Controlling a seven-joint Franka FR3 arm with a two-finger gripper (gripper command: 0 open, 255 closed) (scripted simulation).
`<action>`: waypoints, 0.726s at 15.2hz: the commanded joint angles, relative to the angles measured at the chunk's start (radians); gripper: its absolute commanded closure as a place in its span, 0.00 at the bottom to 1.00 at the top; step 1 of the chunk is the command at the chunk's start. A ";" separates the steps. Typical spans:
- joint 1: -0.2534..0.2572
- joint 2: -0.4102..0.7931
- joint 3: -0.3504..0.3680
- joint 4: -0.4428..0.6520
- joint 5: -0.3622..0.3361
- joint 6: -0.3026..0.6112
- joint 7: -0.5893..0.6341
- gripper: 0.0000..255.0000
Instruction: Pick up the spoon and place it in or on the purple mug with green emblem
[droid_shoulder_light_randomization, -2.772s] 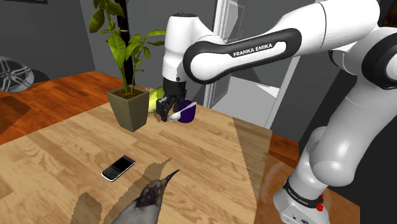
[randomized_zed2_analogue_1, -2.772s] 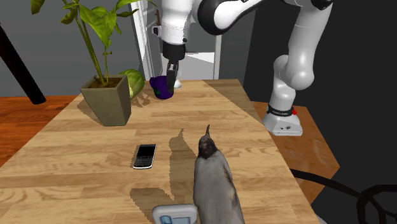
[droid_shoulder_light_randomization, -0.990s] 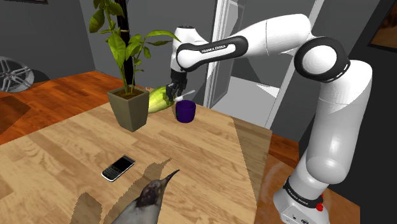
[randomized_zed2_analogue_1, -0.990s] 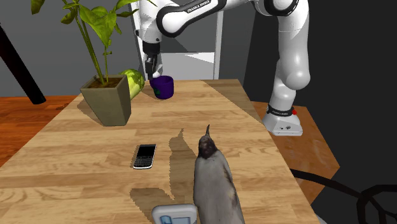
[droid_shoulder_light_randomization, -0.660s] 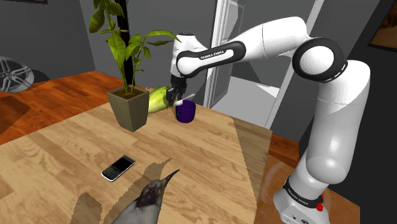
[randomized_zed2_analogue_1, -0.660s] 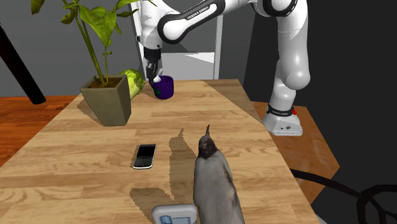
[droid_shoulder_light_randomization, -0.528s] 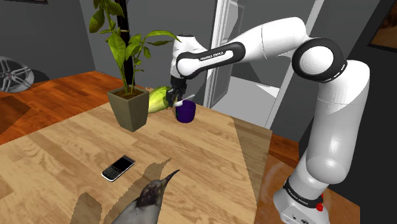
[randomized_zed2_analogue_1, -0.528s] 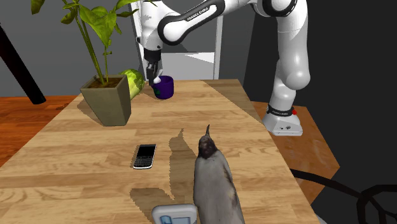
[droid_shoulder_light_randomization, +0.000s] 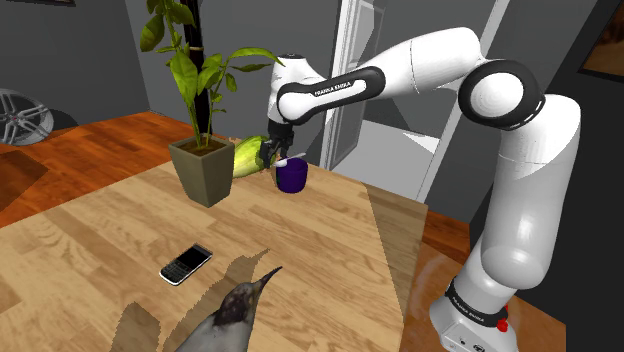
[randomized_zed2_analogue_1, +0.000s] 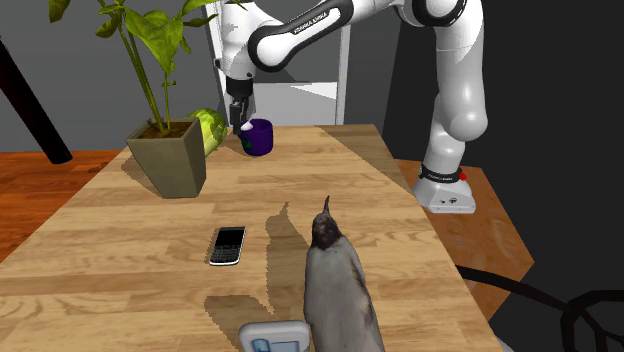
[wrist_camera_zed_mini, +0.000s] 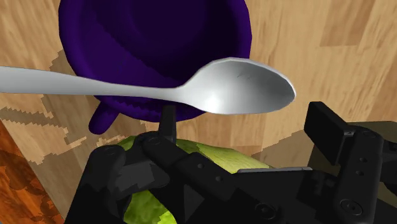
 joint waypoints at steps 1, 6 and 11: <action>0.000 0.000 0.000 0.000 0.000 0.000 0.000 0.00; -0.002 -0.043 0.004 0.040 0.013 -0.083 -0.008 0.00; -0.002 -0.053 0.005 0.053 0.016 -0.105 -0.010 0.00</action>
